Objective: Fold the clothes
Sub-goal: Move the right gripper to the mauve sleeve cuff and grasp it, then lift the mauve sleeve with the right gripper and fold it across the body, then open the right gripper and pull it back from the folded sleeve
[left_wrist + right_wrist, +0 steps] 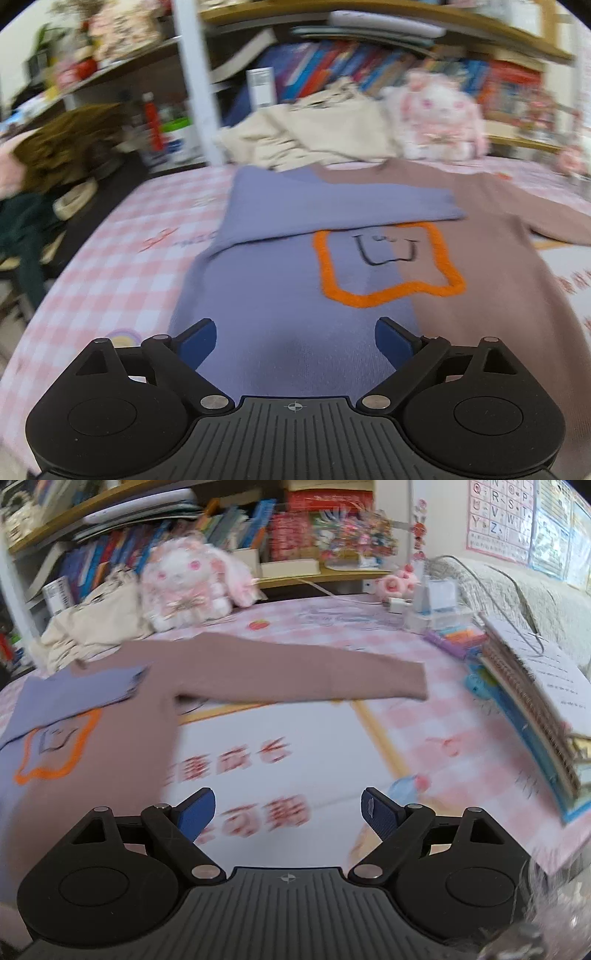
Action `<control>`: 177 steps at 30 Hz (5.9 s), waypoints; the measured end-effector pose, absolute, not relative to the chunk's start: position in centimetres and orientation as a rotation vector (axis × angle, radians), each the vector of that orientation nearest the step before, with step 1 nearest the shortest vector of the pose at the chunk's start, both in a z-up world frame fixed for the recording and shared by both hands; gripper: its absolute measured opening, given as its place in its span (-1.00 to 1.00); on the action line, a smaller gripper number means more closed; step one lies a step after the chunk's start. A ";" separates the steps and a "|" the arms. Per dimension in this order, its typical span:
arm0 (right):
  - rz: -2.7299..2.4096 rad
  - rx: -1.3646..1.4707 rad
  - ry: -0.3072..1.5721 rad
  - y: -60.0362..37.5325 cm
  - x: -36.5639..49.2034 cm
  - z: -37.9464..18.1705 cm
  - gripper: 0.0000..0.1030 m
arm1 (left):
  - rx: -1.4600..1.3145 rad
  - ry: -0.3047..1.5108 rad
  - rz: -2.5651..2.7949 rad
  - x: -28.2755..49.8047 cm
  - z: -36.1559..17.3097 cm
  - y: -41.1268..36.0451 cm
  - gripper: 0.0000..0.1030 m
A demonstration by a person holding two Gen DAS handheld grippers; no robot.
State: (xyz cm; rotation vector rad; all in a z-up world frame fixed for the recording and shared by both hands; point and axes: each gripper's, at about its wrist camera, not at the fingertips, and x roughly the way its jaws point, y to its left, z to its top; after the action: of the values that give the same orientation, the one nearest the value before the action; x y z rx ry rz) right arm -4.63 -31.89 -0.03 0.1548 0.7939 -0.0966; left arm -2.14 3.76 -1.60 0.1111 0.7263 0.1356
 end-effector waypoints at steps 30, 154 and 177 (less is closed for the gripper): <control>-0.086 0.307 0.883 -49.5 7.5 -3.9 0.20 | 0.298 0.699 0.360 -9.6 0.1 -8.8 0.95; 0.089 0.130 0.980 -19.5 -1.3 -1.4 0.00 | 0.227 0.733 -0.110 -1.3 -1.1 14.8 0.95; 0.037 0.255 1.027 -21.7 -3.5 -2.0 -0.46 | -0.138 0.978 -0.181 -2.1 -2.7 19.4 -0.24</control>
State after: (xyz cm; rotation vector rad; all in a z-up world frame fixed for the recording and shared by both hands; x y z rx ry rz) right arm -3.52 -21.65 -1.95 0.2547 1.0268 0.0368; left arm -2.09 19.40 -2.75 -0.1378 0.9776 -0.1810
